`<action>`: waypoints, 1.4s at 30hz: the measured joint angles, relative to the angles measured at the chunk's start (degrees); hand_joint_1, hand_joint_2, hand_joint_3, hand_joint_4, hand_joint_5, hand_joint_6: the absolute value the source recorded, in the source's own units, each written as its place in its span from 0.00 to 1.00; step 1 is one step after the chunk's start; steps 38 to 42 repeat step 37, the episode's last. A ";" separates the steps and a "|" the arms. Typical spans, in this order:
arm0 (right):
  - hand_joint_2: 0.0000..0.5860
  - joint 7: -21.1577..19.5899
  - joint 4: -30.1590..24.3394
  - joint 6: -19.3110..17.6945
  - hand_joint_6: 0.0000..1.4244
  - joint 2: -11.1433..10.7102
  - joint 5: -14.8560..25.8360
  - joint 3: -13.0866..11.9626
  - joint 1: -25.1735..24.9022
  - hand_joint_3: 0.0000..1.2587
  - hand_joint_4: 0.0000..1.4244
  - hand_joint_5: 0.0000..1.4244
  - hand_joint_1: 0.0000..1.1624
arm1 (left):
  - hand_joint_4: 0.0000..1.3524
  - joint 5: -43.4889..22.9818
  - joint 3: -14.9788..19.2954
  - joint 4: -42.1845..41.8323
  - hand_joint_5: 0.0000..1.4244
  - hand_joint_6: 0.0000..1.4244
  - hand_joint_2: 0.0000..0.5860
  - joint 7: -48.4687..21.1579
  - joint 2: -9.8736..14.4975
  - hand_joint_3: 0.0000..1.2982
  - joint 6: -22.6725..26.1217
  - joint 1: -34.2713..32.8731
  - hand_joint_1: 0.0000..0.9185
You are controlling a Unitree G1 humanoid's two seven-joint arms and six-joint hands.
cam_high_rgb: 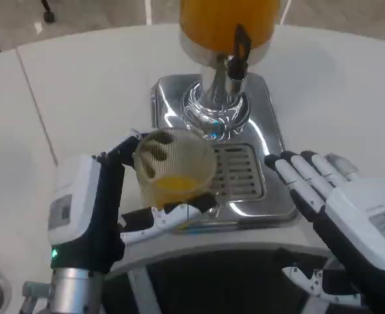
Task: Grasp the cup under the faucet to collect the drink, then remove the cup.
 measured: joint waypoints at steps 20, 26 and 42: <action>0.77 -2.74 -1.99 -3.06 0.00 2.94 -4.46 1.30 2.95 0.00 0.00 0.00 0.50 | 0.79 -3.90 5.00 -13.58 1.00 1.00 0.05 -10.06 1.11 0.91 -5.38 15.68 0.65; 0.80 -3.61 -2.45 -4.85 0.01 3.38 -4.08 1.14 5.51 0.00 0.00 0.00 0.49 | 0.79 -3.78 5.28 -15.78 1.00 1.00 0.05 -11.42 0.45 0.91 -6.54 18.29 0.65; 0.80 -3.03 -2.25 -4.46 0.02 4.22 -4.41 0.86 4.06 0.00 0.00 0.00 0.49 | 0.79 -1.40 5.23 -16.63 1.00 1.00 0.05 -11.52 -1.76 0.91 -8.16 19.16 0.65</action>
